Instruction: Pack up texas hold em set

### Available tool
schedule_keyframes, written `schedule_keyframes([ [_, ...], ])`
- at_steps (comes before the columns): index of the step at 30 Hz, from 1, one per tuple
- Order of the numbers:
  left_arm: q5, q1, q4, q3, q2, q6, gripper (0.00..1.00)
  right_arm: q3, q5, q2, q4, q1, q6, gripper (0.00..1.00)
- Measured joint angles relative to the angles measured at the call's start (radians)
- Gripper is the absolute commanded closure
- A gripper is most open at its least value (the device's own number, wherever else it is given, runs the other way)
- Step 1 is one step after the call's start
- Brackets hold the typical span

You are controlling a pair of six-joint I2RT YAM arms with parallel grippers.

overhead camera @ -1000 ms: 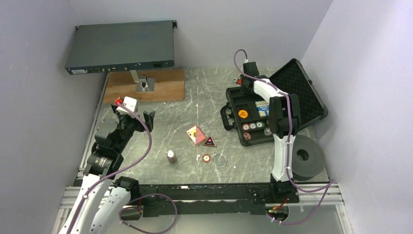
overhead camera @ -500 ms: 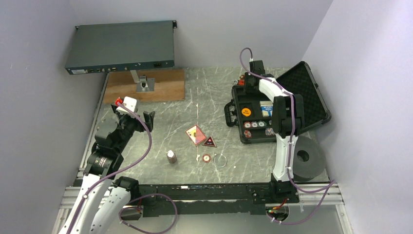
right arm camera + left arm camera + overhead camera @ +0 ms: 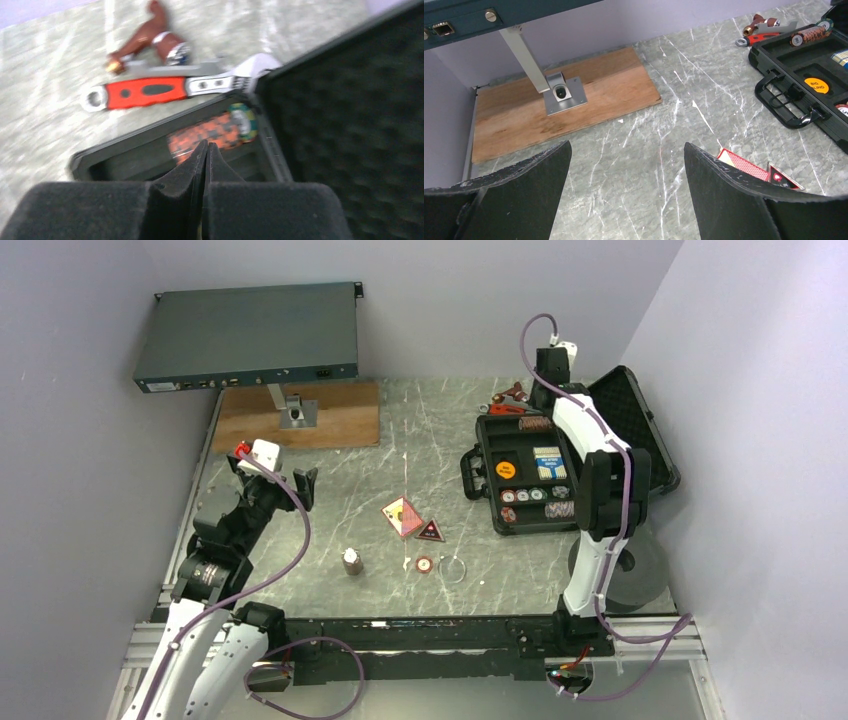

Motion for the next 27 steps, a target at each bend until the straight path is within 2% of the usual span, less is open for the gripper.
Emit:
schedule_keyframes([
  [8, 0.008, 0.0, 0.0, 0.0, -0.005, 0.0, 0.11, 0.037, 0.243, 0.101, -0.017, -0.058, -0.026, 1.0],
  [12, 0.01, 0.0, 0.0, 0.0, -0.005, 0.0, 0.11, 0.071, 0.314, 0.156, -0.023, -0.06, -0.066, 1.0],
  [20, 0.01, 0.0, 0.0, 0.0, -0.004, 0.0, 0.11, 0.185, 0.328, 0.246, -0.028, -0.058, -0.137, 1.0],
  [27, 0.01, 0.0, 0.0, 0.0, -0.004, 0.0, 0.11, 0.168, 0.238, 0.258, -0.029, -0.053, -0.142, 1.0],
])
